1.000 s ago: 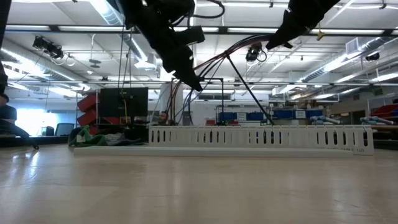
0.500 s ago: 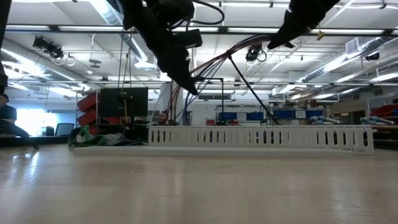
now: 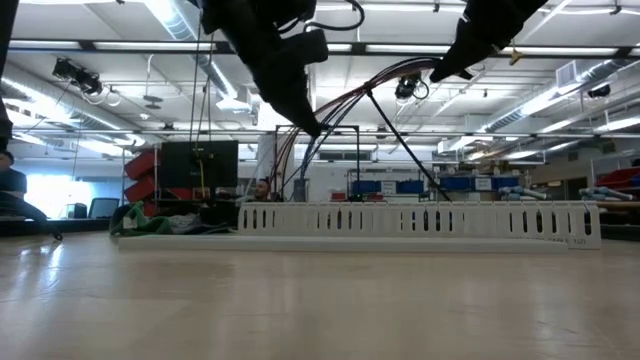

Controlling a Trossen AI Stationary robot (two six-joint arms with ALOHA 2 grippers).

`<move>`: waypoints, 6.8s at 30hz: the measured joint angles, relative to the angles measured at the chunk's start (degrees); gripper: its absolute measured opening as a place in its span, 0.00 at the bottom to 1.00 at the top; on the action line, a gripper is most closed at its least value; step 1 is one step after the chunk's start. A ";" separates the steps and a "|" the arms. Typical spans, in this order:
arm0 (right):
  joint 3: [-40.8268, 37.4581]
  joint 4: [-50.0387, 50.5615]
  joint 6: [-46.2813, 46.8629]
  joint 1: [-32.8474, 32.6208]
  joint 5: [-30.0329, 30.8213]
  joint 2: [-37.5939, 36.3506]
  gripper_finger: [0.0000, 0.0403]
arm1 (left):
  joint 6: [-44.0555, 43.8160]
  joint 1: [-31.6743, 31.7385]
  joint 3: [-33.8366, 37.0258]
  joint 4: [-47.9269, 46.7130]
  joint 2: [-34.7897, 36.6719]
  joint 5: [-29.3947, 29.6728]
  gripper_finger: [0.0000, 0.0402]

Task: Ziptie cables
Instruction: Put the ziptied cables into the white cable duct

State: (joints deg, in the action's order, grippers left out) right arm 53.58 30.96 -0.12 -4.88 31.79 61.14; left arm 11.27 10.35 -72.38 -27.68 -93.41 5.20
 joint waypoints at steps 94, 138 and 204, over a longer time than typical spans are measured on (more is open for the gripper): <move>2.91 -6.72 -4.99 2.95 -8.66 0.38 0.02 | 12.51 -1.16 1.85 0.53 9.20 19.00 0.00; 7.28 5.45 7.24 3.42 -20.79 19.37 0.02 | 2.26 -7.91 14.50 5.88 1.79 21.05 0.00; 0.63 -8.11 7.71 4.40 -23.02 28.68 0.02 | 3.23 -7.82 14.56 3.46 -0.83 26.67 0.00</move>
State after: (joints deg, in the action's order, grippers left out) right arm 54.22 22.85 7.59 -0.48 8.77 89.82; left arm 14.50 2.52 -57.82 -24.22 -94.24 31.87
